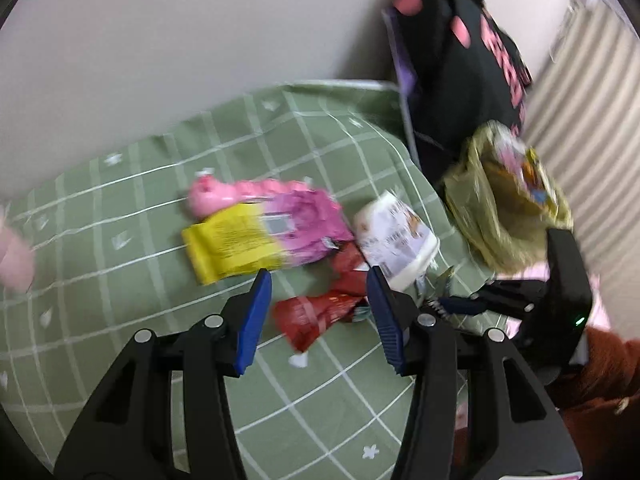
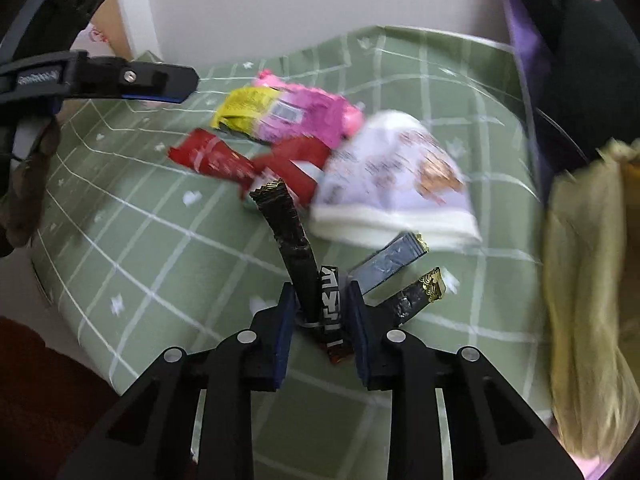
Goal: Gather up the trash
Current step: 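Lift the black wrapper with the right tool while the left tool grasps the red wrapper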
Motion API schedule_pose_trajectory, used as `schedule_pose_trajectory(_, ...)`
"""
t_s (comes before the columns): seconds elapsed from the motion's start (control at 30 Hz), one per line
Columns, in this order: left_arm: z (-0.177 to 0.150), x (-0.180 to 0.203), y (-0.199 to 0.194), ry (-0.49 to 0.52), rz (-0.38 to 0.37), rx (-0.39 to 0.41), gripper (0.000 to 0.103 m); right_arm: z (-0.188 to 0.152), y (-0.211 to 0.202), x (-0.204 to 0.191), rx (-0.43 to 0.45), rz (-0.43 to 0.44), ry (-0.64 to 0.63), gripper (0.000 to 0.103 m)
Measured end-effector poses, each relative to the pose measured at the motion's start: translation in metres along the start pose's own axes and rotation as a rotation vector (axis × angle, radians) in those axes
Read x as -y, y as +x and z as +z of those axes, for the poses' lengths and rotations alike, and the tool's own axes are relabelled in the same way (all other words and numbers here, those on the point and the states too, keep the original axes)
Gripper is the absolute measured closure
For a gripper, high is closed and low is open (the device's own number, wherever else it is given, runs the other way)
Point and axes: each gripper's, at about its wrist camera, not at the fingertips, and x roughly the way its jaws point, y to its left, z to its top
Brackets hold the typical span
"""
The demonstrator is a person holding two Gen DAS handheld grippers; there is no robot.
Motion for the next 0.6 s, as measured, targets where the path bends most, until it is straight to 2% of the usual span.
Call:
schedule_pose_trajectory(0.1, 0.004, 0.018, 0.024, 0.083, -0.014, -0.047, 0.056, -0.012, -0.011, 0.015, -0.012, -0.02, 0.053, 0.078)
schedule_pose_trajectory(0.23, -0.004, 0.031, 0.051, 0.123, -0.006, -0.142, 0.056, -0.02, -0.022, 0.03, -0.007, -0.01, 0.128, 0.077)
schedule_pose_trajectory(0.3, -0.012, 0.036, 0.052, 0.124, -0.032, -0.164, 0.056, -0.021, -0.026, 0.033, 0.001, 0.004, 0.163, 0.07)
schedule_pose_trajectory(0.33, -0.015, 0.038, 0.05, 0.12, -0.049, -0.171, 0.056, -0.022, -0.032, 0.034, 0.022, 0.027, 0.181, 0.059)
schedule_pose_trajectory(0.5, -0.024, 0.037, 0.033, 0.079, -0.102, -0.162, 0.056, -0.024, -0.056, 0.035, 0.085, 0.06, 0.202, 0.057)
schedule_pose_trajectory(0.6, -0.021, 0.03, 0.02, 0.053, -0.084, -0.119, 0.056, -0.025, -0.066, 0.034, 0.128, 0.013, 0.188, 0.057)
